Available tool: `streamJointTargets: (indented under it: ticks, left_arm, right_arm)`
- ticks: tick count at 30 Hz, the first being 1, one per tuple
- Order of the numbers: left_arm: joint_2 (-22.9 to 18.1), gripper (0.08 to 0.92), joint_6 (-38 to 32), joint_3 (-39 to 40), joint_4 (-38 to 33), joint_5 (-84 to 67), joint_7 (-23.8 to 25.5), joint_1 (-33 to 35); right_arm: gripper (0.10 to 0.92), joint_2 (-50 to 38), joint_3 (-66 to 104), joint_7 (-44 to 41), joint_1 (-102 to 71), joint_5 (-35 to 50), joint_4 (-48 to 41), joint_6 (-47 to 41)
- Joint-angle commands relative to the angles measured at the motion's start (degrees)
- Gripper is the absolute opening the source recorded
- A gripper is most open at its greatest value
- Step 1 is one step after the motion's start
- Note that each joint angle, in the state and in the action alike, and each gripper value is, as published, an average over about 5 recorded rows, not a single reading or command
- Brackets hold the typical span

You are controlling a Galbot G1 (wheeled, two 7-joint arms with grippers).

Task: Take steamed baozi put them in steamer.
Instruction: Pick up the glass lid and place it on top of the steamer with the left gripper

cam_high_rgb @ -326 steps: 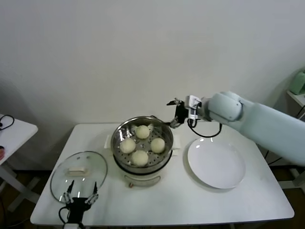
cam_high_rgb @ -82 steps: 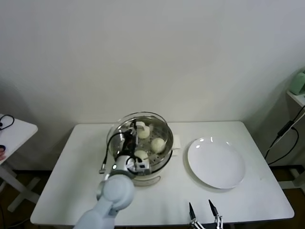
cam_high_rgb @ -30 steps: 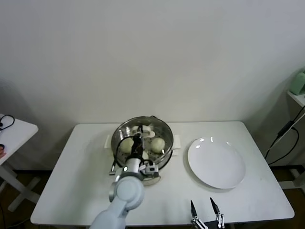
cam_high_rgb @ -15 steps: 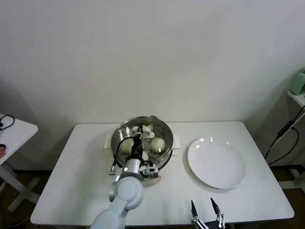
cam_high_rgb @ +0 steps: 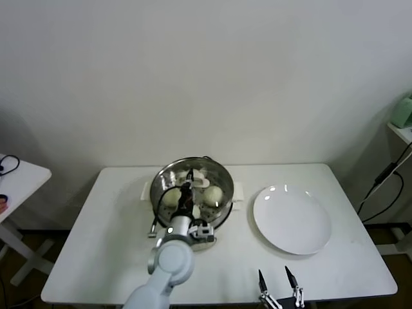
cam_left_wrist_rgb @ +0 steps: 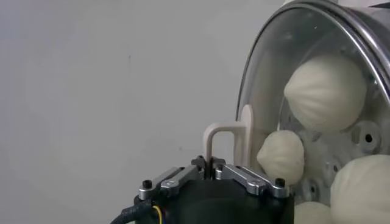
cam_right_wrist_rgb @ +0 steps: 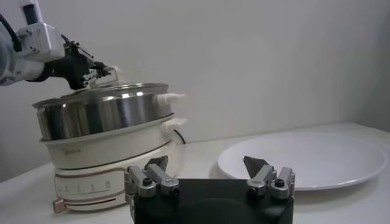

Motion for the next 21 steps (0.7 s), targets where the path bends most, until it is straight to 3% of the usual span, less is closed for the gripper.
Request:
streamJointTargets:
  ticks: [1, 16, 21]
  left_arm:
    - [0.2, 0.157, 0.0, -0.2, -0.1, 0.0, -1.6, -0.1]
    - [0.4, 0.565, -0.8, -0.7, -0.6, 1.0, -3.1, 0.9]
    - [0.9, 0.651, -0.9, -0.9, -1.8, 0.4, -2.9, 1.6]
  right_arm:
    - [0.823, 0.1, -0.1, 0.1, 0.1, 0.0, -0.1, 0.1]
    - [0.823, 0.3, 0.0, 0.1, 0.1, -0.2, -0.2, 0.2]
    - [0.823, 0.3, -0.1, 0.1, 0.0, -0.3, -0.1, 0.3]
